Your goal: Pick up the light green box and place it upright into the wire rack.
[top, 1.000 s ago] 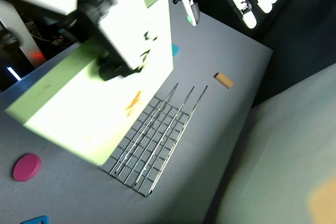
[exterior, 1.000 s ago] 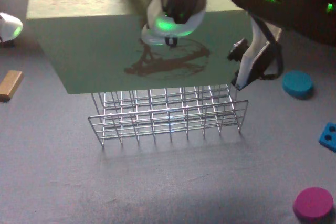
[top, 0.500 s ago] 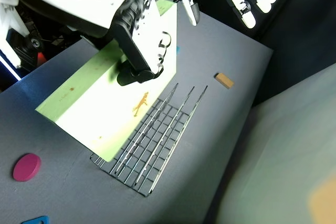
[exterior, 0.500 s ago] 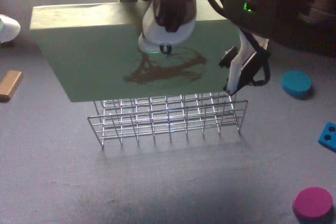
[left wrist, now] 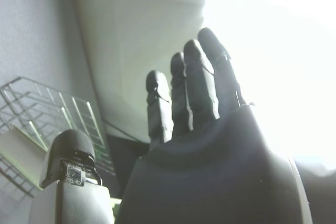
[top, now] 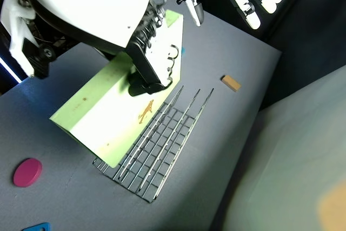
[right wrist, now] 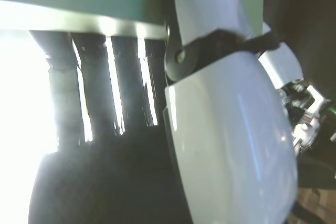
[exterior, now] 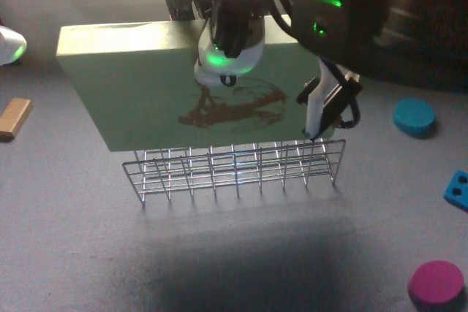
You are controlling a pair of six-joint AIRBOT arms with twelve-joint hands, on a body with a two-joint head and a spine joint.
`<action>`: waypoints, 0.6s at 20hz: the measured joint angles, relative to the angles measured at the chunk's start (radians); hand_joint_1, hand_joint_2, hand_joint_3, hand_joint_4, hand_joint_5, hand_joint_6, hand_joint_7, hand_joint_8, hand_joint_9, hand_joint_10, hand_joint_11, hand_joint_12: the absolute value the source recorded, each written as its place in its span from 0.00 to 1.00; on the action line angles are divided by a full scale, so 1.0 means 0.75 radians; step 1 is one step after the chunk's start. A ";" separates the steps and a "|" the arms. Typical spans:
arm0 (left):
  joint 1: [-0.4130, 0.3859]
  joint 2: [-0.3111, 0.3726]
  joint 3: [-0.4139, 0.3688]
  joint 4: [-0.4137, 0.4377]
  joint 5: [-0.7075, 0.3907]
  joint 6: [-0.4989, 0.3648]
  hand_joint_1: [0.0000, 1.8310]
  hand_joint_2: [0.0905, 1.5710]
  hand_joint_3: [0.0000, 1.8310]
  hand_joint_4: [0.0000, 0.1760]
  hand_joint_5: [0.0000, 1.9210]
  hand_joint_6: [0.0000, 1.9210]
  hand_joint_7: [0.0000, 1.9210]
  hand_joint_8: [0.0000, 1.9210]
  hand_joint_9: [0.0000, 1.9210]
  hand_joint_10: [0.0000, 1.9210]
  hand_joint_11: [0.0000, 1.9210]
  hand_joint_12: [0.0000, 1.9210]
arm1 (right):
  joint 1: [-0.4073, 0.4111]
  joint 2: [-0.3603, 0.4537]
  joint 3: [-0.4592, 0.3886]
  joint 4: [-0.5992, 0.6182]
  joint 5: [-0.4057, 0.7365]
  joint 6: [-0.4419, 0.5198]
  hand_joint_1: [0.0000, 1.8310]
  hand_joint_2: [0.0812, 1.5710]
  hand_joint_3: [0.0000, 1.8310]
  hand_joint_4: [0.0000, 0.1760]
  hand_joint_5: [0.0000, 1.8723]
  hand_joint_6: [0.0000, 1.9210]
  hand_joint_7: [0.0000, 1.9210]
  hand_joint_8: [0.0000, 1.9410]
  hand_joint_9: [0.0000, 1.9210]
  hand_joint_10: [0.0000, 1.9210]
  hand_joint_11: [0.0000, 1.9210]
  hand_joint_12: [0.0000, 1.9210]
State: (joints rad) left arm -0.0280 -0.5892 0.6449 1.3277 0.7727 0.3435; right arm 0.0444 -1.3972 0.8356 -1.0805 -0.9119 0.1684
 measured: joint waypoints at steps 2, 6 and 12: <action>0.000 0.000 0.000 -0.001 0.002 0.000 0.09 0.73 0.00 0.59 0.13 0.00 0.11 0.00 0.10 0.00 0.00 0.35 | -0.017 -0.010 0.026 -0.015 0.005 0.012 0.75 0.72 0.00 0.00 0.45 0.49 0.49 0.56 0.45 0.72 0.39 0.76; -0.001 0.000 0.000 -0.001 0.003 0.001 0.09 0.73 0.00 0.59 0.13 0.00 0.11 0.00 0.11 0.00 0.00 0.35 | -0.050 -0.027 0.050 -0.050 0.017 0.036 0.75 0.71 0.00 0.00 0.45 0.50 0.49 0.56 0.45 0.72 0.38 0.76; -0.005 0.000 0.001 -0.002 0.005 0.001 0.09 0.73 0.00 0.58 0.13 0.00 0.11 0.00 0.10 0.00 0.00 0.35 | -0.115 -0.058 0.086 -0.061 0.041 0.048 0.75 0.71 0.00 0.00 0.46 0.50 0.49 0.57 0.45 0.72 0.39 0.75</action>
State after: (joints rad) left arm -0.0315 -0.5892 0.6453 1.3262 0.7765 0.3439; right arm -0.0418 -1.4406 0.9005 -1.1263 -0.8810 0.2043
